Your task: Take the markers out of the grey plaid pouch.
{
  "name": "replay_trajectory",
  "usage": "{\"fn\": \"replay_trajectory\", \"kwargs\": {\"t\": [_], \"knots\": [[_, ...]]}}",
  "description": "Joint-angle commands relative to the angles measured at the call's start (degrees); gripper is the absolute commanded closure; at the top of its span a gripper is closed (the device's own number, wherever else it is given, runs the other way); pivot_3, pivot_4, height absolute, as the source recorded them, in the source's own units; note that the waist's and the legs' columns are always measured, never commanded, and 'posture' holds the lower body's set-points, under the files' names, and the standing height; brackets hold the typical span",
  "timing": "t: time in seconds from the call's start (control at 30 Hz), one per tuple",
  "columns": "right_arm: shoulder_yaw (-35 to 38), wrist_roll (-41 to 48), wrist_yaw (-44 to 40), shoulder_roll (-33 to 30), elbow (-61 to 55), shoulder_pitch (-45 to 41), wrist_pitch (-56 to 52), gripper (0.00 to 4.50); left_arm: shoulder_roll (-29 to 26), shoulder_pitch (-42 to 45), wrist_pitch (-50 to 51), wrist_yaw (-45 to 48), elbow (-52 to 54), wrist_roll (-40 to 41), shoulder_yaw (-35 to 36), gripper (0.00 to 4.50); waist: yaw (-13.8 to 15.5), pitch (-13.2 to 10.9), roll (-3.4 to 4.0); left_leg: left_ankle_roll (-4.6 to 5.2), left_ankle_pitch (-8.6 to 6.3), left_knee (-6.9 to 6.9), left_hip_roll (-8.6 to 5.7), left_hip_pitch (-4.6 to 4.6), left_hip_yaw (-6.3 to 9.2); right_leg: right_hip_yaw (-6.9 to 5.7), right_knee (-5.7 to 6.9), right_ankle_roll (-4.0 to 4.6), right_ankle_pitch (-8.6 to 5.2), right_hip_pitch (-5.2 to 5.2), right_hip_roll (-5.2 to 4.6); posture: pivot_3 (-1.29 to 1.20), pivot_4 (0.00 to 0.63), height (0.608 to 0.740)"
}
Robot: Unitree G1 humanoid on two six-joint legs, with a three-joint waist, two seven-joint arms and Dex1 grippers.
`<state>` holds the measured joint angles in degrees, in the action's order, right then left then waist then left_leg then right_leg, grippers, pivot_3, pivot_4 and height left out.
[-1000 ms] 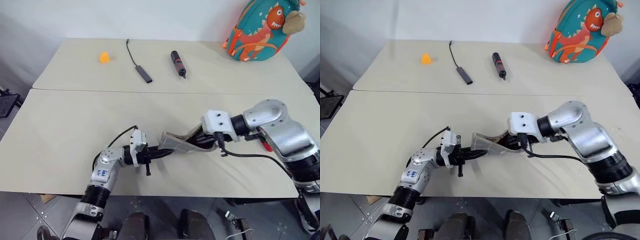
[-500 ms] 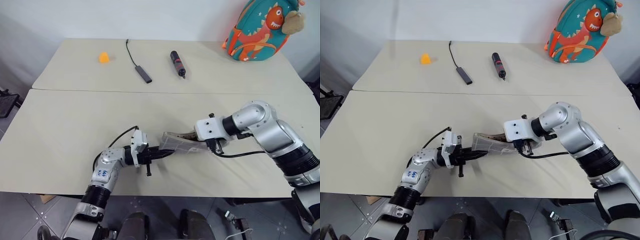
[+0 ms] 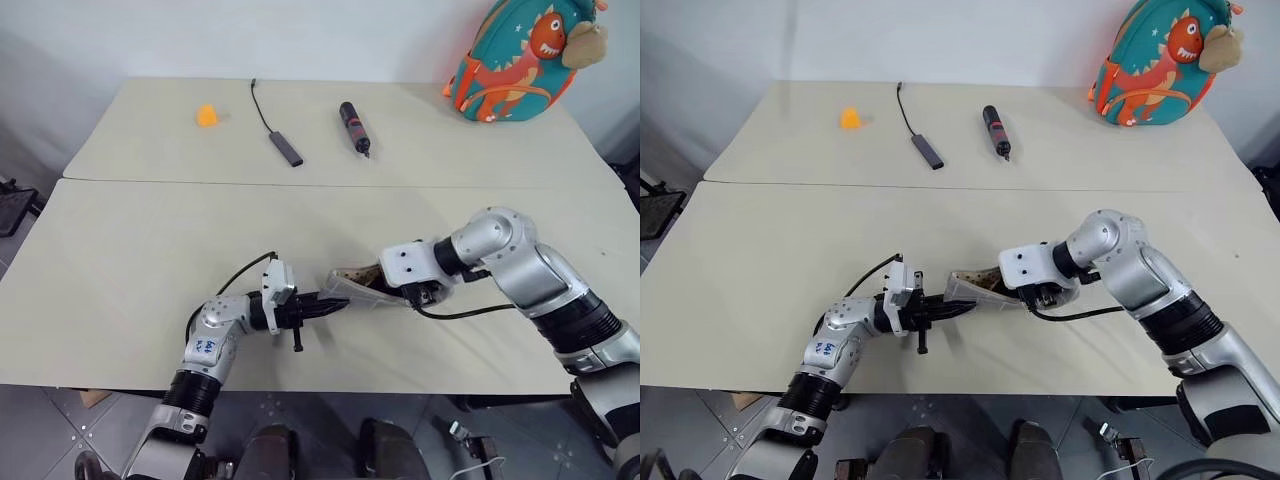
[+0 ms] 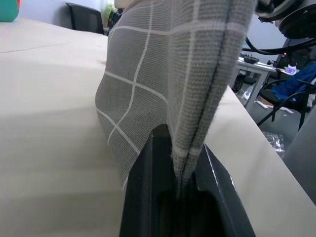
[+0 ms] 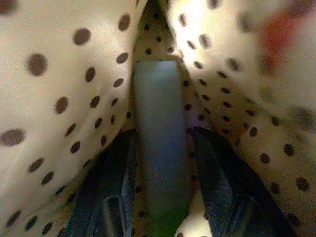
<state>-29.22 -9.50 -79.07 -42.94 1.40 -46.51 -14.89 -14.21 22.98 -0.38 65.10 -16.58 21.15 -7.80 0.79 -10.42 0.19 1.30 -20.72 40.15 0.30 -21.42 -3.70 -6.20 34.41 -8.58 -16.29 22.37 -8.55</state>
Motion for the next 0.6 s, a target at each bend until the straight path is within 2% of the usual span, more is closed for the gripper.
{"fn": "replay_trajectory", "kwargs": {"t": [0.03, 0.23, 0.37, 0.5, 0.6], "knots": [[-2.49, -3.95, 0.85, 1.37, 3.19, -0.01, -1.61, 2.67, 0.45, 0.09, -0.15, 0.30, 0.21, -0.07, -0.19, 4.50, -0.15, 0.01, -0.01, 0.00, 0.00, 0.01, 0.00, 0.00, 0.00, 0.00, 0.01, 0.00, 0.00, 0.00, 0.00, 0.00, 0.150, 0.740], [-3.85, -5.50, -0.05, 2.44, 5.84, 1.09, -1.25, 2.67, 0.65, 0.28, -0.27, 0.14, 0.04, -0.29, -0.11, 4.50, -0.57, 0.12, -0.16, 0.00, 0.00, 0.02, 0.02, 0.31, 0.08, -0.03, -0.03, 0.00, 0.00, -0.35, 0.00, 0.00, 0.150, 0.740], [-2.08, -3.56, 0.03, 3.49, 4.48, 1.58, -1.01, 3.42, 0.74, 0.26, -0.24, 0.00, 0.17, -0.39, 0.01, 4.50, -0.87, 0.25, -0.30, -0.01, 0.00, 0.02, 0.05, 0.40, 0.30, -0.09, -0.08, 0.00, 0.00, -0.48, 0.00, 0.00, 0.150, 0.740], [2.16, 0.30, 0.07, 4.09, 3.34, 1.78, 2.33, 3.42, 0.55, 0.21, -0.18, -0.02, 0.30, -0.39, 0.28, 4.50, -0.89, 0.25, -0.30, -0.01, 0.00, 0.03, 0.03, 0.39, 0.69, -0.11, -0.09, 0.01, 0.00, -0.49, 0.00, 0.00, 0.150, 0.740], [6.59, 6.33, -2.34, 3.64, 2.21, 2.70, 5.43, 3.42, 0.39, -0.03, -0.18, -0.07, 0.41, -0.38, 0.50, 4.50, -0.84, 0.25, -0.30, -0.01, 0.00, 0.02, 0.02, 0.34, 0.71, -0.14, -0.15, 0.01, 0.00, -0.47, 0.00, 0.00, 0.150, 0.740]]}}
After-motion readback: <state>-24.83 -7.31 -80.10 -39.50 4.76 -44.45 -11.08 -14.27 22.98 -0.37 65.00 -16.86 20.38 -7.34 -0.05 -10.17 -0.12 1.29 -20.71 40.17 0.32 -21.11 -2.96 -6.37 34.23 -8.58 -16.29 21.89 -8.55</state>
